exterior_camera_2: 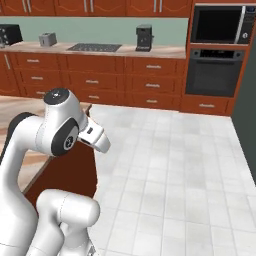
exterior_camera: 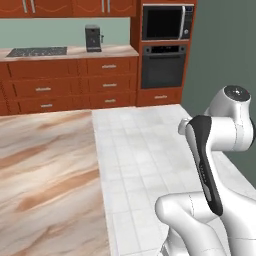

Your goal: There is a wine glass and glass cup on the dining counter. Place the wine bottle next to the wine glass and the juice bottle next to the glass cup.

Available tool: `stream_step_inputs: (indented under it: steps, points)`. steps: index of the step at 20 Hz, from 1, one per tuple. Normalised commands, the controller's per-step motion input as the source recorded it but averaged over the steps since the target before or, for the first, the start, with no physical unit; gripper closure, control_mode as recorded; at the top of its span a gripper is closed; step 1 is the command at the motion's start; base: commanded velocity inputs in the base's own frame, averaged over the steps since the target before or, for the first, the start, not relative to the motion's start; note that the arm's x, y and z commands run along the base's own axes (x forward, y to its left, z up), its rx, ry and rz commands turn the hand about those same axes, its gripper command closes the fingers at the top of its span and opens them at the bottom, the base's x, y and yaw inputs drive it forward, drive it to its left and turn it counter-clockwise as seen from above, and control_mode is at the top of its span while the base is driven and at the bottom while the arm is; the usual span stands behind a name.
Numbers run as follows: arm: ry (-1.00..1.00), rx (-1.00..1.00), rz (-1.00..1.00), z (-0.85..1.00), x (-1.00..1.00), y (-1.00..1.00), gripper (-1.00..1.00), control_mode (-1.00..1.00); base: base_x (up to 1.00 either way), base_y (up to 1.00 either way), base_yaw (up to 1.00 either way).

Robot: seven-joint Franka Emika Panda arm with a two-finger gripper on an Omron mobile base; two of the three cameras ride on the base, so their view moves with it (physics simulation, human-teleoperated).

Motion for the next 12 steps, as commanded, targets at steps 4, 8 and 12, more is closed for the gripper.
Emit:
stream_step_inputs:
  steps: [4, 8, 12]
  points:
    - [0.0, 0.0, 0.0, 0.0, 0.0, 0.0, -1.0, 1.0, 0.86, -0.34, 0.03]
    - [0.0, 0.0, 0.0, 0.0, 0.0, 0.0, -1.0, 1.0, 0.85, -0.34, 0.04]
    - [0.0, 0.0, 0.0, 0.0, 0.0, 0.0, -1.0, 1.0, 0.81, -0.33, 0.04]
